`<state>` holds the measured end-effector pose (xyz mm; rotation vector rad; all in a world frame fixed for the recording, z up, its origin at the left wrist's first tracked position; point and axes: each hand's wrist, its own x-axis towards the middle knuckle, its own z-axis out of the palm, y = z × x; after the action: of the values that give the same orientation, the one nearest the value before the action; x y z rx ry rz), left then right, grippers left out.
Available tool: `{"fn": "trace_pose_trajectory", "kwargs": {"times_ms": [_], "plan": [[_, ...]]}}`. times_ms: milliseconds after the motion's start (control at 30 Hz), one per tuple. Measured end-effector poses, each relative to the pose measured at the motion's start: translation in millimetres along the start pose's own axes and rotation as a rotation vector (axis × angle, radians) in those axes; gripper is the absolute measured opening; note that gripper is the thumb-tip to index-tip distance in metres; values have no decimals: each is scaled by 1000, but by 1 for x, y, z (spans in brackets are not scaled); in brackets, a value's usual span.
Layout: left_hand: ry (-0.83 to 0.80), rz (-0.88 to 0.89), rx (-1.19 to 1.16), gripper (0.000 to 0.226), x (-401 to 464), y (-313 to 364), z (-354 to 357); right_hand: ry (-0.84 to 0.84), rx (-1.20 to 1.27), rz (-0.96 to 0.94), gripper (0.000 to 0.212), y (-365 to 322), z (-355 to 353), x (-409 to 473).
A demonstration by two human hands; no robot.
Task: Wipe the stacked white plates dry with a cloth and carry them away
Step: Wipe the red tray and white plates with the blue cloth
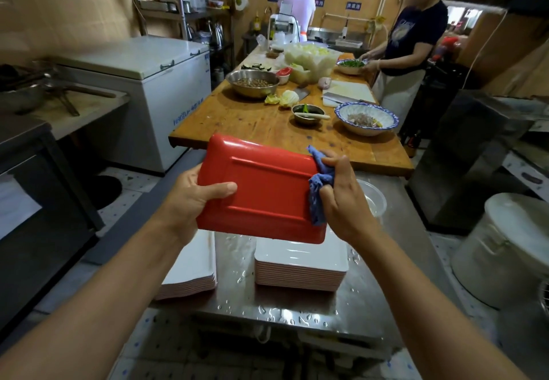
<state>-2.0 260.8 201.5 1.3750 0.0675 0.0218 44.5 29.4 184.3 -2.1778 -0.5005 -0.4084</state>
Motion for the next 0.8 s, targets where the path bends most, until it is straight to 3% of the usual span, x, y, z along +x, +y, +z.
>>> {"fn": "trace_pose_trajectory", "kwargs": {"times_ms": [133,400,567,667,800], "plan": [[67,-72,-127,51,9,-6,-2,-16,53,-83,56,5,8,-17],[190,-231,-277,8,23,-14,2,91,-38,-142,61,18,29,-43],[224,-314,-352,15,23,-14,14,113,-166,-298,48,-4,57,-43],[234,-329,-430,32,22,-13,21,80,-130,-343,49,-24,79,-41],[253,-283,-475,29,19,-13,21,17,-73,-343,57,-40,98,-38]]}}
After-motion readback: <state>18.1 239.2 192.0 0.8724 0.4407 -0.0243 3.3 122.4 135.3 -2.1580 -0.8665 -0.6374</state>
